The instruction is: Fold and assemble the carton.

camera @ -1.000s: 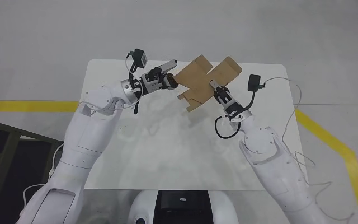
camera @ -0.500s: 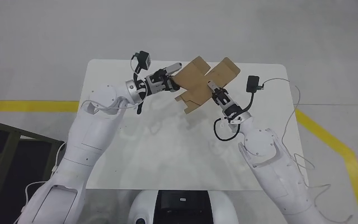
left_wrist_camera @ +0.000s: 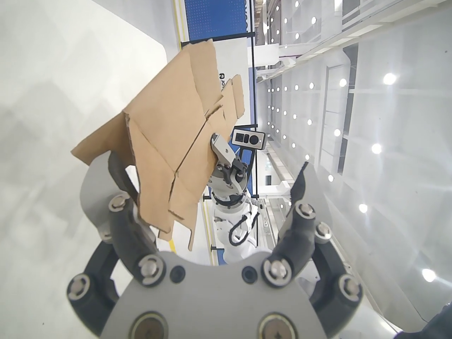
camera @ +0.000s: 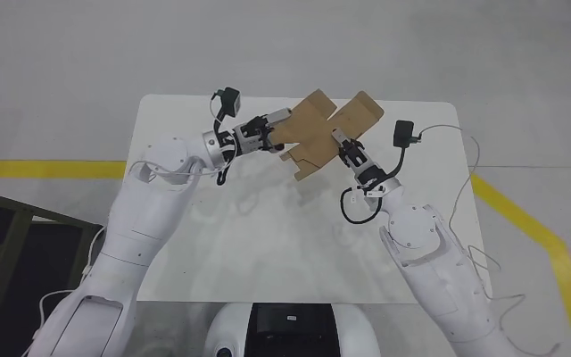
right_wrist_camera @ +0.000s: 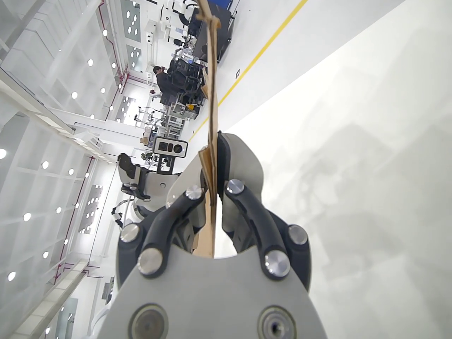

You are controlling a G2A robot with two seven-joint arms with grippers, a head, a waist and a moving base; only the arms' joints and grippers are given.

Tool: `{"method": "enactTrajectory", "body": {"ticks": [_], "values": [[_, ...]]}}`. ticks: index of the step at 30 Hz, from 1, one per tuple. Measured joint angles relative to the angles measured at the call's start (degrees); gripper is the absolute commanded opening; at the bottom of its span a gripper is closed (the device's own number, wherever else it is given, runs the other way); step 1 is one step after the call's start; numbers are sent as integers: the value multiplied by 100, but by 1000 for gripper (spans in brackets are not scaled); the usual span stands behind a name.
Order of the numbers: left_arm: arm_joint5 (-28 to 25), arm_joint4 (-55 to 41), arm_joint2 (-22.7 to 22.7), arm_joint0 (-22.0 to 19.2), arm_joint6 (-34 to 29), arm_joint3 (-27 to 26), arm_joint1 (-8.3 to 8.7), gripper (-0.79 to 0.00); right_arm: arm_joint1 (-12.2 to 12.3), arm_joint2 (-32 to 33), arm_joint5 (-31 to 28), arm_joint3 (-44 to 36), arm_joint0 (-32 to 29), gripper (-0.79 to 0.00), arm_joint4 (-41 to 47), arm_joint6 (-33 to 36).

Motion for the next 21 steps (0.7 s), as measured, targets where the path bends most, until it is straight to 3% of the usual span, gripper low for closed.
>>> {"method": "enactTrajectory", "body": {"ticks": [8,12,21], "values": [[87,103,71,-38,1,72,-13,-215,-37,38,0,-20,-18,-785,-69,35],[103,110,85,-43,3,102,-18,-262,-52,59,-5,-26,-28,-785,-108,60],[181,145,100,-61,-31,186,-22,-265,-85,108,-9,-55,-58,-785,-191,109]]}}
